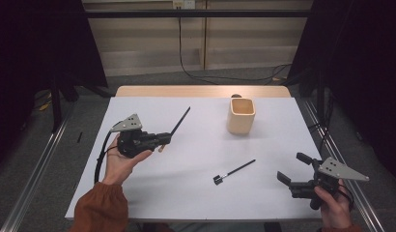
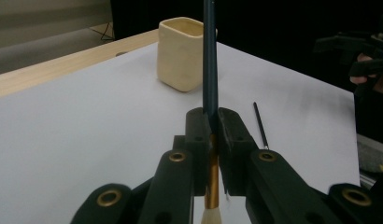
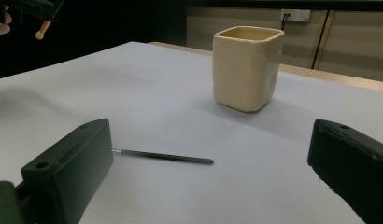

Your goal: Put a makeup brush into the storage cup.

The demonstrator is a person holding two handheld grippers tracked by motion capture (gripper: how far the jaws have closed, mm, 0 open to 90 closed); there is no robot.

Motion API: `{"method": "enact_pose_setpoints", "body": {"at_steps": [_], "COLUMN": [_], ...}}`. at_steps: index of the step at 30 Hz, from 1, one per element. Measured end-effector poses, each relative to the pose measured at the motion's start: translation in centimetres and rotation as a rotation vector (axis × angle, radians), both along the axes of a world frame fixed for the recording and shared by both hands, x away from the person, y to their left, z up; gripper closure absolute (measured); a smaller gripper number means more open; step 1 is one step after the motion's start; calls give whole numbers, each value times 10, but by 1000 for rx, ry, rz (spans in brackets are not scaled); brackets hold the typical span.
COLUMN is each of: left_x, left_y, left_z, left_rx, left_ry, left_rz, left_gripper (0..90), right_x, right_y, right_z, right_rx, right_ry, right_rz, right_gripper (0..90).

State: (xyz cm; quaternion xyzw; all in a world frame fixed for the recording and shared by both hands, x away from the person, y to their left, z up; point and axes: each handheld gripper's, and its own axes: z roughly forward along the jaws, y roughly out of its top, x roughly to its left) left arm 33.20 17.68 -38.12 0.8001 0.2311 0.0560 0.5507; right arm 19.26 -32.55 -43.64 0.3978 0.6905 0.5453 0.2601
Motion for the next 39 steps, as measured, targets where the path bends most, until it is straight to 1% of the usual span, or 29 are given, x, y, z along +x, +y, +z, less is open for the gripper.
{"method": "enact_pose_setpoints", "body": {"at_steps": [2, 4, 5, 6, 7, 8, 11, 13, 19, 20, 21, 23, 25, 29, 35, 36, 38, 39], "left_x": [-3, -4, -5, -6, -6, -6, -8, -10, -15, -16, -17, -18, -17, -18, -20, -21, -20, -20], "left_y": [-4, -7, -9, -11, -13, -15, -22, -27, -40, -42, -44, -49, -52, -57, -66, -68, -70, -72], "left_z": [2, 3, 3, 3, 4, 3, 2, 2, 5, 6, 6, 6, 6, 3, 1, 0, 0, -1], "left_rx": [0, 1, 0, 2, 17, 17, 9, 15, 22, 21, 29, 39, 27, 32, 62, 61, 82, 83], "left_ry": [-4, 0, 6, 17, 29, 35, 44, 45, 49, 55, 61, 67, 79, 85, 82, 88, 97, 106], "left_rz": [-10, -5, -11, -2, 3, -1, -35, -60, -110, -117, -128, -137, -149, -170, -198, -201, -208, -212], "left_gripper": [837, 837, 837, 837, 838, 838, 838, 837, 837, 838, 838, 838, 838, 838, 838, 837, 838, 838], "right_x": [0, -1, -1, -1, -1, -1, 0, 0, 0, 0, -1, -1, -1, -1, -1, -1, -1, -1], "right_y": [0, 0, 0, 0, 0, 0, 0, 0, 0, 0, 0, 0, 0, 0, 1, 1, 1, 1], "right_z": [0, 0, 0, 0, 0, 0, 0, 0, 0, 0, 0, 0, 0, 0, 0, 0, 0, 0], "right_rx": [-1, 0, 0, -1, 0, 0, -1, 0, -2, -2, -3, -3, -3, -1, -2, -2, -2, -3], "right_ry": [0, -1, -1, 0, 3, 4, 4, 4, 4, 3, 4, 4, 4, 7, 8, 8, 8, 8], "right_rz": [2, 3, 2, 3, 3, 4, 4, 6, 5, 6, 7, 6, 6, 5, 7, 8, 9, 8], "right_gripper": [0, 0, 0, 0, 0, 0, 0, 0, 0, 0, 0, 0, 0, 0, 0, 0, 0, 0]}}
